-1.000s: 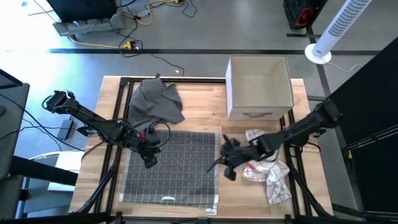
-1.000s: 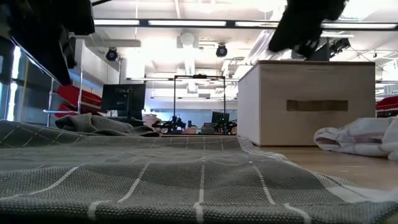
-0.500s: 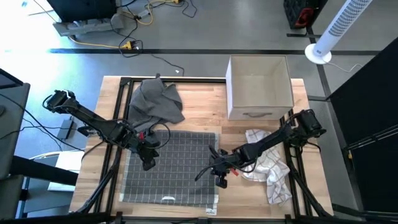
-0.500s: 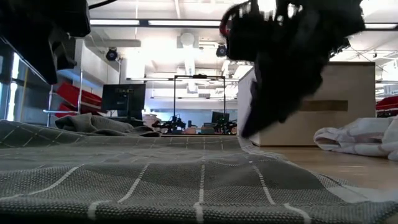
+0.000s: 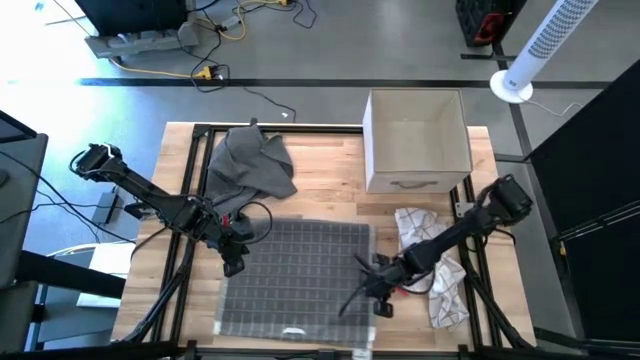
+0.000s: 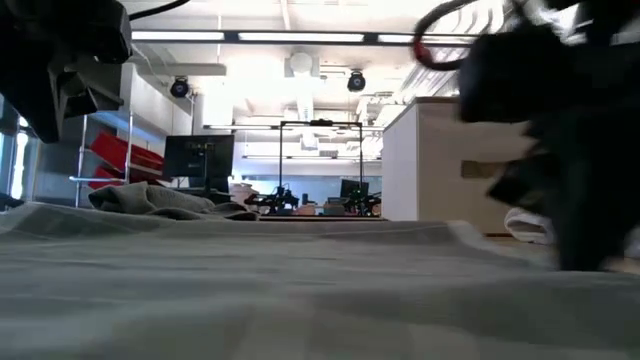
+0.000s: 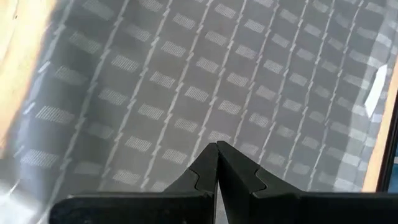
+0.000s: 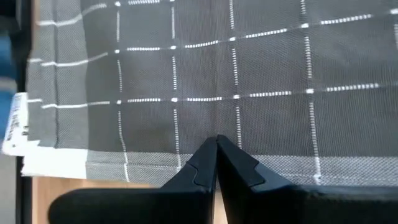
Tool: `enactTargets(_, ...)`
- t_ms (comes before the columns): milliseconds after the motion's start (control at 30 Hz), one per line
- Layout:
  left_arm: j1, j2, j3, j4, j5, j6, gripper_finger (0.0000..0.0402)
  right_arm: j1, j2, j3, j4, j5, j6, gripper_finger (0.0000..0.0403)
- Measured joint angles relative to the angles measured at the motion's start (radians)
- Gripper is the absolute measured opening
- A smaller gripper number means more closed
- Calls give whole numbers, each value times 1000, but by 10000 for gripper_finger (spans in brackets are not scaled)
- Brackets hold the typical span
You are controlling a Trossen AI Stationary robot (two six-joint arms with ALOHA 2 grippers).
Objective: Fold towel
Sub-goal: Fold the gray checkered towel
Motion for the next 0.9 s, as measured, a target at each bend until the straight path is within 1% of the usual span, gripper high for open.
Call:
enactTargets(100,2,0,0,3,-31,18,0,10,-59,-6,-63,10,26,0)
enactTargets(167,9,0,0,5,-41,18,0,0,-127,-6,-57,21,38,0)
enactTargets(267,29,-6,0,4,-45,25,0,-25,-249,-1,-100,77,47,0)
enactTargets(333,52,-15,0,11,-56,53,0,-52,-334,-2,-174,137,46,0)
enactTargets(433,85,-36,0,10,-99,102,0,-107,-460,-1,-290,218,40,0)
enactTargets(467,97,-45,0,11,-114,121,0,-127,-492,-1,-341,238,42,0)
enactTargets(533,120,-64,0,11,-129,155,0,-170,-536,-1,-433,244,41,1)
enactTargets(600,140,-87,0,11,-130,181,0,-207,-559,-1,-493,228,10,6)
enactTargets(667,151,-111,0,10,-132,202,0,-234,-557,-1,-531,212,-27,20)
enactTargets(800,161,-161,0,3,-133,286,0,-293,-522,-1,-521,205,-80,72)
enactTargets(900,161,-192,0,-4,-143,348,0,-327,-481,-1,-511,227,-107,117)
